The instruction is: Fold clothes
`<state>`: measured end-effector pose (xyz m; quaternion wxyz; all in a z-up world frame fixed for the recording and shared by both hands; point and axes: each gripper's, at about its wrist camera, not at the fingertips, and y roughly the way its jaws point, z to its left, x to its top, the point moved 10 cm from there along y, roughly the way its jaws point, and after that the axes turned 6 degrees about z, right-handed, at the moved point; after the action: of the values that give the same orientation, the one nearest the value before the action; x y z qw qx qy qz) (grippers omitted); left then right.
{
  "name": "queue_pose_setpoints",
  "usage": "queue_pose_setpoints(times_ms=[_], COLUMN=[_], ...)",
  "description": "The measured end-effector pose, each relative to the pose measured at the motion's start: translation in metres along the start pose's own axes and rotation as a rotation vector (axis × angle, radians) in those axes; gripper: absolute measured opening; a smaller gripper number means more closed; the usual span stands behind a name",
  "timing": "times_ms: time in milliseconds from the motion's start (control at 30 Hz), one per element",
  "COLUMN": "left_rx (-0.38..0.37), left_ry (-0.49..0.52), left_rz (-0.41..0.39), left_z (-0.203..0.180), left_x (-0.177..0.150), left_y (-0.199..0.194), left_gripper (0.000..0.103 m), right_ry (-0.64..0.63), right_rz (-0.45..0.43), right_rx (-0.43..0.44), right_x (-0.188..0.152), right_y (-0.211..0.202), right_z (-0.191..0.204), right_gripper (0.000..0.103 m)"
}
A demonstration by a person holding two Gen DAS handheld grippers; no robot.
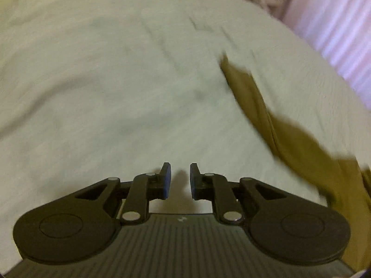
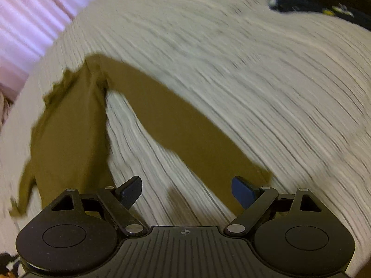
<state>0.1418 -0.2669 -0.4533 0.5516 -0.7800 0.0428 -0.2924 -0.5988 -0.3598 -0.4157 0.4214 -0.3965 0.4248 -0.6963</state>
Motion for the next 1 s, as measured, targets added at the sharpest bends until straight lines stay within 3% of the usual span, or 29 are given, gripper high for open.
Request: queue_pose_setpoints(times_ms=[167, 267, 367, 433, 467, 500, 533, 567, 667, 733, 833, 933, 1000], left_rx=[-0.135, -0.204, -0.252, -0.267, -0.27, -0.273, -0.269, -0.265, -0.269, -0.276, -0.283, -0.285, -0.273], left_ry=[0.117, 0.195, 0.256, 0.265, 0.265, 0.266, 0.268, 0.27, 0.273, 0.284, 0.297, 0.307, 0.314], left_rz=[0.139, 0.19, 0.205, 0.208, 0.209, 0.209, 0.207, 0.204, 0.19, 0.178, 0.167, 0.175, 0.18], left_z=[-0.045, -0.073, -0.096, -0.102, -0.105, -0.109, -0.111, -0.113, -0.114, -0.115, -0.116, -0.115, -0.111], left_x=[-0.079, -0.114, -0.135, -0.142, -0.145, -0.149, -0.149, -0.149, -0.149, -0.146, -0.144, -0.146, -0.149], left_y=[-0.02, -0.032, -0.041, -0.044, -0.045, -0.047, -0.046, -0.044, -0.052, -0.059, -0.067, -0.067, -0.066], left_gripper=[0.012, 0.013, 0.013, 0.013, 0.013, 0.013, 0.013, 0.013, 0.013, 0.013, 0.013, 0.013, 0.013], right_ry=[-0.245, -0.46, -0.592, -0.529, -0.488, -0.447, -0.421, -0.405, -0.371, -0.309, -0.177, -0.017, 0.111], right_rz=[-0.009, -0.083, -0.173, -0.21, -0.225, -0.24, -0.227, -0.191, -0.154, -0.205, -0.307, -0.355, -0.303], right_rx=[-0.185, -0.298, -0.325, -0.266, -0.219, -0.163, -0.112, -0.066, 0.07, 0.16, 0.189, 0.06, -0.028], right_x=[-0.045, -0.056, -0.055, -0.046, -0.039, -0.031, -0.024, -0.018, 0.006, 0.041, 0.108, 0.164, 0.182], right_y=[-0.014, -0.017, -0.016, -0.014, -0.014, -0.014, -0.013, -0.012, -0.028, -0.059, -0.1, -0.103, -0.084], right_z=[-0.025, -0.024, -0.019, -0.022, -0.024, -0.025, -0.025, -0.026, -0.027, -0.036, -0.068, -0.116, -0.151], right_gripper=[0.087, 0.087, 0.087, 0.087, 0.078, 0.062, 0.011, 0.004, 0.004, 0.004, 0.004, 0.004, 0.021])
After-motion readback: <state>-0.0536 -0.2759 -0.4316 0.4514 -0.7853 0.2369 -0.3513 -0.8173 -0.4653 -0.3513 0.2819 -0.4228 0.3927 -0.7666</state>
